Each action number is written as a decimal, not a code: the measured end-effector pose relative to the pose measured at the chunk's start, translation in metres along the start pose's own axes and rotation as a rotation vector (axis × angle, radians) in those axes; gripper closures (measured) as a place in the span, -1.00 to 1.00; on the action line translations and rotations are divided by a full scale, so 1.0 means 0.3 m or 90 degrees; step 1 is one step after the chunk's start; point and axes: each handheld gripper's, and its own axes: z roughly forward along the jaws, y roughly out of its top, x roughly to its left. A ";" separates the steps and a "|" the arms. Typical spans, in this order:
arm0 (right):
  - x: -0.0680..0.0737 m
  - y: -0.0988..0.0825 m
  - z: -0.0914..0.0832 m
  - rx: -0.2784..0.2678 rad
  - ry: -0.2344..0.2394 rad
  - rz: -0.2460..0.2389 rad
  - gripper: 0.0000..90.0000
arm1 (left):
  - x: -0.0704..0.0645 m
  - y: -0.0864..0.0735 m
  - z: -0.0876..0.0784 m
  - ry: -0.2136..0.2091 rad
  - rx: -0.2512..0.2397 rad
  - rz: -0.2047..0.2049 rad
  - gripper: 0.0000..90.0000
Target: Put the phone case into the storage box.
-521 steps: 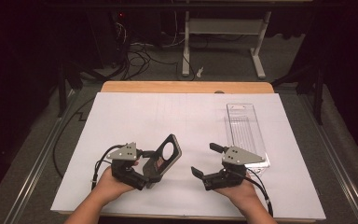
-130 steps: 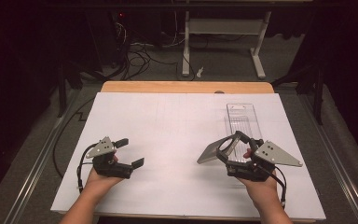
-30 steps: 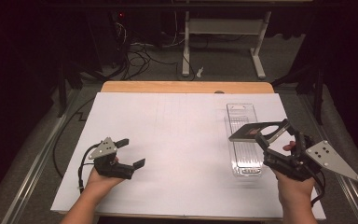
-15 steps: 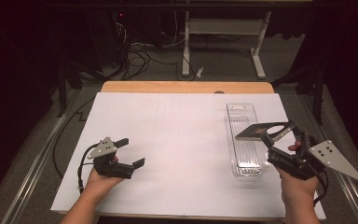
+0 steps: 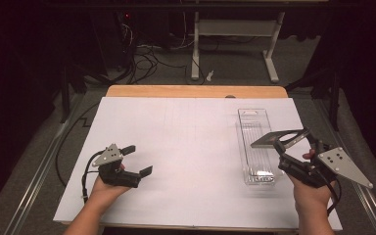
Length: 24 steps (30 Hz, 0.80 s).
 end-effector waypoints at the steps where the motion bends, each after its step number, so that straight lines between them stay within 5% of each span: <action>1: 0.001 -0.002 0.003 0.002 -0.001 0.000 -0.69 | 0.000 0.000 0.000 -0.001 -0.001 -0.001 -1.00; 24: 0.050 -0.006 0.065 0.031 -0.036 -0.031 -0.70 | -0.006 0.002 -0.006 -0.011 -0.006 0.006 -1.00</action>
